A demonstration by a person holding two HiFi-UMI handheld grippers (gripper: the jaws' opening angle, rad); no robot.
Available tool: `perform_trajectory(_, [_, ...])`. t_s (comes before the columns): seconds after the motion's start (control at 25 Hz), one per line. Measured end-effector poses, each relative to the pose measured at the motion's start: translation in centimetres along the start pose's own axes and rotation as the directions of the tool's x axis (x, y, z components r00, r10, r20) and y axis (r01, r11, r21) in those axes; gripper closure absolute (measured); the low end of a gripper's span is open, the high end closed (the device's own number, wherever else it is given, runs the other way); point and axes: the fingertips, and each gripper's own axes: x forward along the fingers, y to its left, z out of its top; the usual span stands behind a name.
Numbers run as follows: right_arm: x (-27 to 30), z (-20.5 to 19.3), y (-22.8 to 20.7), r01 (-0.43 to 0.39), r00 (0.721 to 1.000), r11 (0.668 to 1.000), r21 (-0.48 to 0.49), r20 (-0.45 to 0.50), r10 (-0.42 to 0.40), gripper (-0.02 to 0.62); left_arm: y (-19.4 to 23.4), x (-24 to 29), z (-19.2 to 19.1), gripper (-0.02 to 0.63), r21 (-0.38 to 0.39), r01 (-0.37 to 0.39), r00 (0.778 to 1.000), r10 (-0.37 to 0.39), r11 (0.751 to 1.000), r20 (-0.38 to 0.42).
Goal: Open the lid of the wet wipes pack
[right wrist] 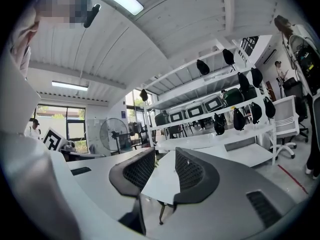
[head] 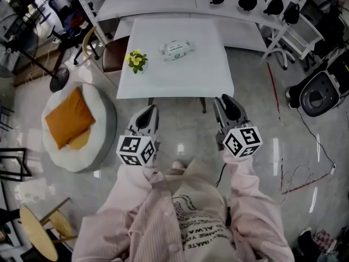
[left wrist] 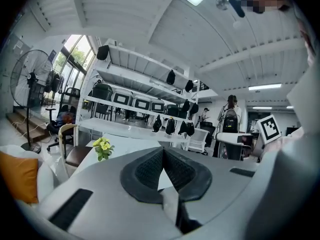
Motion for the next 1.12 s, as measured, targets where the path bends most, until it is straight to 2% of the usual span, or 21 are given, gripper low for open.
perform_trajectory(0.44, [5.5,-0.5,-1.1,-0.053,0.998,0.999,-0.010,-0.030,0.053,0.494,3.4,2.6,0.1,0.607,-0.025,-0.051,0.999,0.051,0.998,-0.002])
perform_trajectory(0.76, [12.8,-1.0,-4.2,-0.104,0.992,0.994,-0.018,-0.067,0.103,0.494,6.5,8.6,0.4,0.607,-0.044,-0.083,0.996,0.082,0.996,-0.022])
perform_trajectory(1.12, [22.0,-1.7,-8.2,-0.200,0.968,0.980,-0.024,-0.161,0.193,0.494,9.7,16.5,0.3,0.607,-0.105,-0.138,0.988,0.129,0.985,-0.083])
